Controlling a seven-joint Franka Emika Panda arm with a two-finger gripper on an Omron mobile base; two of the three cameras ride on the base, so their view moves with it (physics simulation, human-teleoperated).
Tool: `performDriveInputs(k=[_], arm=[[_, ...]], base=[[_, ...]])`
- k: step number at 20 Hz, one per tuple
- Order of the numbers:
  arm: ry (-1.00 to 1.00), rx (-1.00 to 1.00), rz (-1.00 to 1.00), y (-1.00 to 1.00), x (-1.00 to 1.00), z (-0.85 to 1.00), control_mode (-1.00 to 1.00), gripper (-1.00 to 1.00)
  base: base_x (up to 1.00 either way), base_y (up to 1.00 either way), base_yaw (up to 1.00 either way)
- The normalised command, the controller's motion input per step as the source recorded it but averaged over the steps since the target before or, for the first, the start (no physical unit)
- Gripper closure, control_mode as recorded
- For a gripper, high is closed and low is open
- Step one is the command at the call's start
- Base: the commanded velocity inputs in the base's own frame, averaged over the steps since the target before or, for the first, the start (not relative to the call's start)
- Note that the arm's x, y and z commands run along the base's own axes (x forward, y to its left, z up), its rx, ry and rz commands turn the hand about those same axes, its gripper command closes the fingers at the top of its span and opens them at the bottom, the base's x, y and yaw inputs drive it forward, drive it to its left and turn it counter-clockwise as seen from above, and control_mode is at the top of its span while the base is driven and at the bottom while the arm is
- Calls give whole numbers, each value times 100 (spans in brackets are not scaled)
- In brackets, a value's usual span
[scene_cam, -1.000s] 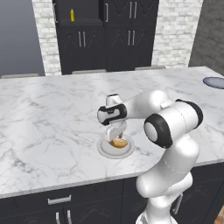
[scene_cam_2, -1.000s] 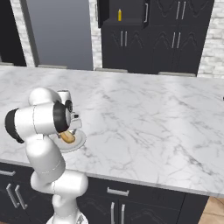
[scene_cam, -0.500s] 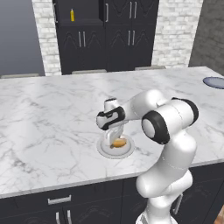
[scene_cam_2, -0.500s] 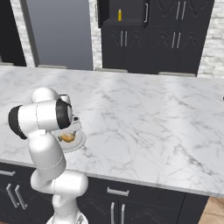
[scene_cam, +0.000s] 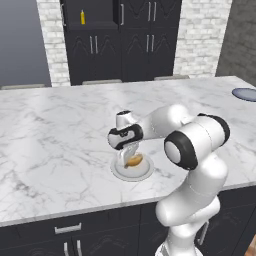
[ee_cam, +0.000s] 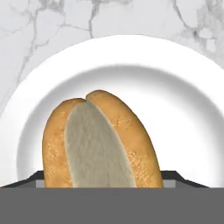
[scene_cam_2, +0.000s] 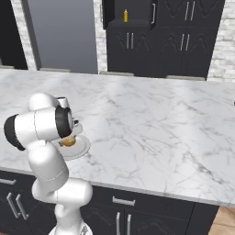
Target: Move the hot dog bun to the plate on the dining table and place the condiment next to that plate. Then navigate to the fridge and take the sausage and place it on the plate as well.
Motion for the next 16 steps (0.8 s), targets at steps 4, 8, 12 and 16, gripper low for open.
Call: performDriveInputs(k=[4, 8, 12, 16], arm=[[-20, 0, 0, -28, -61, 80, -100, 100], [-7, 0, -1, -38, -52, 94, -100, 100], [0, 0, -4, -43, -50, 99, -100, 100], [0, 0, -5, -39, -57, 91, -100, 100]], base=[[0, 0, 0], [0, 0, 0], [0, 0, 0], [0, 0, 0]])
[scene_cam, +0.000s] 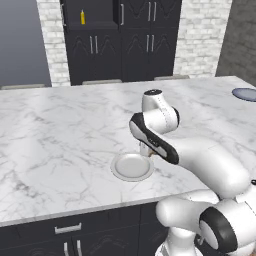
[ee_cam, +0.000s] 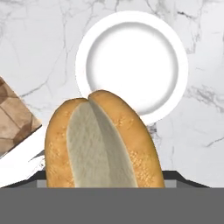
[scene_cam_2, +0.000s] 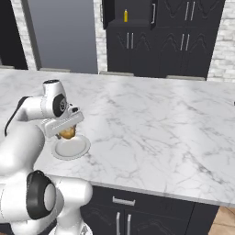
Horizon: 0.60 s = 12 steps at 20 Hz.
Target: Move the hot dog bun to the plate on the dining table and place the condiment next to that plate. Then navigate to the fridge and take the sausage and place it on the plate as well.
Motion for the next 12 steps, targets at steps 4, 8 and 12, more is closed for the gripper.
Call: performDriveInputs(k=[4, 8, 12], arm=[[-1, 0, -6, -35, -63, 87, -100, 100], [-2, 4, -9, -39, -63, 66, -100, 100], [-2, 2, -7, -5, -26, 11, -100, 100]], base=[[0, 0, 0], [0, 0, 0], [0, 0, 0]])
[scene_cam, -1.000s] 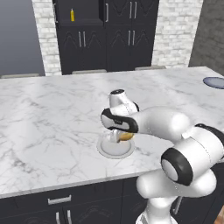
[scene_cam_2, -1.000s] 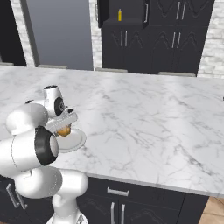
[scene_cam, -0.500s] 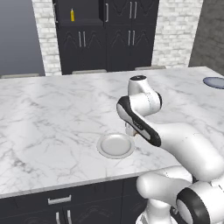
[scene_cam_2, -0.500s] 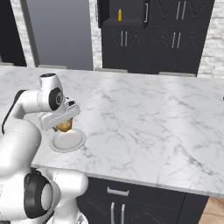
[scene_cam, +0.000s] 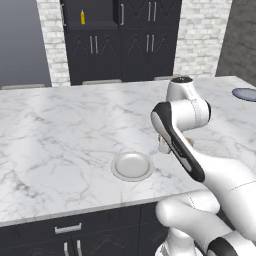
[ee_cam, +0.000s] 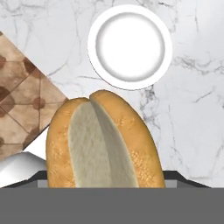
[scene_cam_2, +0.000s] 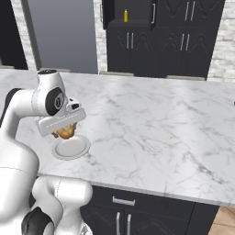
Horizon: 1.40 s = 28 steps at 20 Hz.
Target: Move the hot dog bun to the plate on the dining table and place the condiment next to that plate. Then navigate to the fridge and take the sausage and place it on the plate as well.
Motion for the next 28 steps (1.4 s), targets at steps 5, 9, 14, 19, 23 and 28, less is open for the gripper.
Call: performDriveInputs(k=[5, 9, 14, 19, 23, 28], arm=[[0, 0, 0, 4, -6, 0, -100, 100], [-6, 0, -1, -4, -33, 0, 100, 100], [0, 0, 0, 0, 0, 0, 100, 100], [0, 0, 0, 0, 0, 0, 100, 100], [0, 0, 0, 0, 0, 0, 100, 100], [0, 0, 0, 0, 0, 0, 100, 100]], base=[[0, 0, 0], [-42, -16, -1], [-80, -91, 0], [-52, -100, 0], [-14, -100, 3], [0, -100, 6]])
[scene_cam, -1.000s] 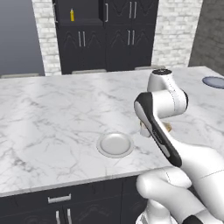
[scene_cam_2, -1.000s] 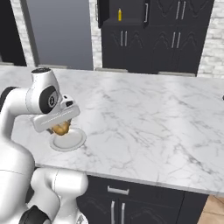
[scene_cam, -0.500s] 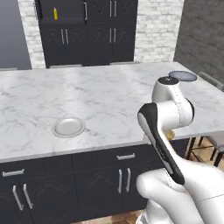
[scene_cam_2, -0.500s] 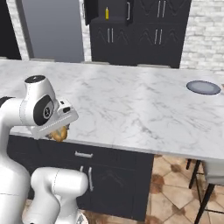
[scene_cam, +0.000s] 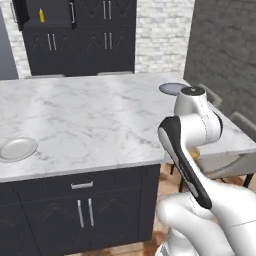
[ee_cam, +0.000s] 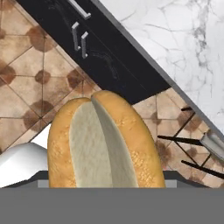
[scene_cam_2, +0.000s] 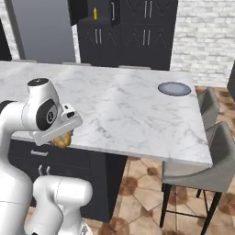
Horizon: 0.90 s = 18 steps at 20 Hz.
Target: Move the hot dog bun to the plate on the dining table and place the condiment next to that plate. Then navigate to the fridge and take the sausage and place it on the plate as well.
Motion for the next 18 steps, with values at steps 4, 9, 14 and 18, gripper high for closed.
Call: performDriveInputs(k=[4, 9, 14, 18], arm=[[0, 0, 0, 0, 0, 0, 100, 100], [0, 0, 0, 0, 0, 0, 100, 100], [0, 0, 0, 0, 0, 0, 100, 100], [0, 0, 0, 0, 0, 0, 100, 100]], base=[[0, -100, 8], [2, -100, 6], [8, -100, 6], [18, -100, 8]])
